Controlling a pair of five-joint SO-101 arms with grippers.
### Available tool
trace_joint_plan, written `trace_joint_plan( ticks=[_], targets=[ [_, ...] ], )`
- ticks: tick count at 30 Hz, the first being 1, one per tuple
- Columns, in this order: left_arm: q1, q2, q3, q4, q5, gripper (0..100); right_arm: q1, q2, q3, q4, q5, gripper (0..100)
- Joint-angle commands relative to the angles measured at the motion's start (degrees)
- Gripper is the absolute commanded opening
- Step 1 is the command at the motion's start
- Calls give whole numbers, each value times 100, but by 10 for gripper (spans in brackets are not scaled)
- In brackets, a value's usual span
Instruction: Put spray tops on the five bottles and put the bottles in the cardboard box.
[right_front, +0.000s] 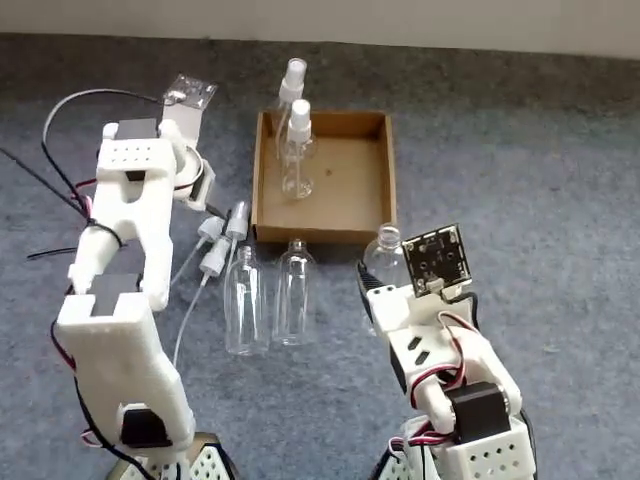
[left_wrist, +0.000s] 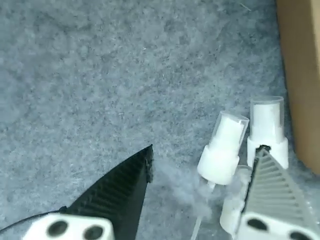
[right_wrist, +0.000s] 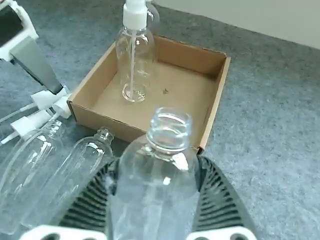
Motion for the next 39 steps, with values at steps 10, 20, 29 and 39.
trace_joint_plan(
  ticks=[10, 20, 29, 39],
  targets=[
    [92, 787, -505, 9, -26, 282, -22, -57, -57, -127, -53, 4],
    [92, 989, -505, -79, -26, 217, -22, -57, -57, -127, -53, 4],
    [75, 945, -752, -44, -26, 84, -22, -57, -57, -127, -53, 4],
    [-92, 936, -3653, 2514, 105, 84, -22, -57, -57, -119, -70, 4]
  ],
)
